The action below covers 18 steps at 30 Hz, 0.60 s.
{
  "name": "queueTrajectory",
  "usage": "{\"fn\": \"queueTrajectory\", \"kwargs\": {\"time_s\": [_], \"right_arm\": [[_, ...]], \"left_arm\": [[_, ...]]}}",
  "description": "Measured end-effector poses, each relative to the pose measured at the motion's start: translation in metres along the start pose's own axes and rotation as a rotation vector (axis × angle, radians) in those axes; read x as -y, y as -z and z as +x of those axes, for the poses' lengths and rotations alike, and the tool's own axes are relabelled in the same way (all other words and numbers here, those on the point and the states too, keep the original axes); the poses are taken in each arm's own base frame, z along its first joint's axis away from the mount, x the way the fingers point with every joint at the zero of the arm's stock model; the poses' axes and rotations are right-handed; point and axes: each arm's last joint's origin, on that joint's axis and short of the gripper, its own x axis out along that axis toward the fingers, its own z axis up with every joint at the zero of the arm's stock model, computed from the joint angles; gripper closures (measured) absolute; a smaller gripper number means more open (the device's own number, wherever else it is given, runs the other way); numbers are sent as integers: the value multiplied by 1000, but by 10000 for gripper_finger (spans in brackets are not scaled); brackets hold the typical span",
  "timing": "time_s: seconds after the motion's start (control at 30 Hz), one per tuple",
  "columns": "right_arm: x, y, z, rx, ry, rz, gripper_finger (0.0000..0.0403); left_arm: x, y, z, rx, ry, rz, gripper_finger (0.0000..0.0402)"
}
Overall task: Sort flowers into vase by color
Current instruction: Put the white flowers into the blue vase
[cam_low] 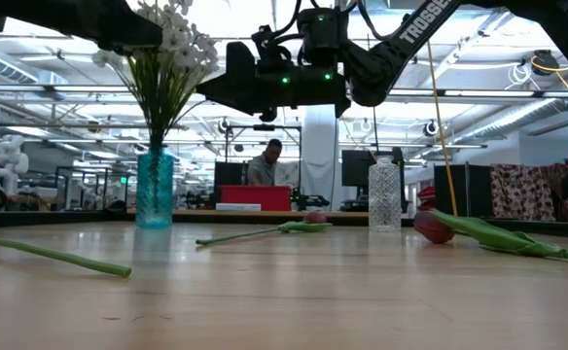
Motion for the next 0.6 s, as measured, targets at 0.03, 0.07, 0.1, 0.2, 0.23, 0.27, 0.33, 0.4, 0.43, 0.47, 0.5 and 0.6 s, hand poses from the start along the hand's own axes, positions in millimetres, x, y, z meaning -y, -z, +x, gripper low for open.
{"fn": "queueTrajectory", "kwargs": {"time_s": [0.03, 0.07, 0.1, 0.2, 0.23, 0.27, 0.33, 0.4, 0.43, 0.47, 0.5, 0.6], "right_arm": [[0, 0, 0, 2, 1, 0, 263], [1, 0, 0, 5, 2, 2, 263], [2, -1, 0, 8, 4, 5, 263], [2, -1, 0, 10, 5, 8, 263], [2, -1, 0, 10, 5, 9, 263], [2, -1, 0, 10, 5, 12, 263], [2, -1, 0, 10, 5, 23, 263], [2, -1, 0, 9, 4, 31, 263], [2, -1, 0, 10, 4, 33, 263], [2, 0, 0, 8, 4, 34, 263], [2, 1, 1, 10, 2, 35, 263], [2, 10, 3, 11, 2, 62, 263]], "left_arm": [[0, 0, -1, 2, -8, -1, 135], [-1, -1, -1, 3, -16, -2, 132], [-1, -1, -1, 3, -23, -2, 128], [-2, 0, -1, -6, -54, -2, 119], [-2, 0, -1, -8, -61, -2, 116], [-2, 0, -1, -9, -64, -2, 115], [-2, 0, -1, -10, -66, -2, 113], [-2, 0, -1, -10, -66, -4, 113], [-2, 0, -1, -10, -67, -4, 113], [-2, 0, -1, -11, -69, -4, 113], [-3, 0, -1, -12, -73, -4, 113], [-3, 0, -1, -14, -79, -4, 113]]}}
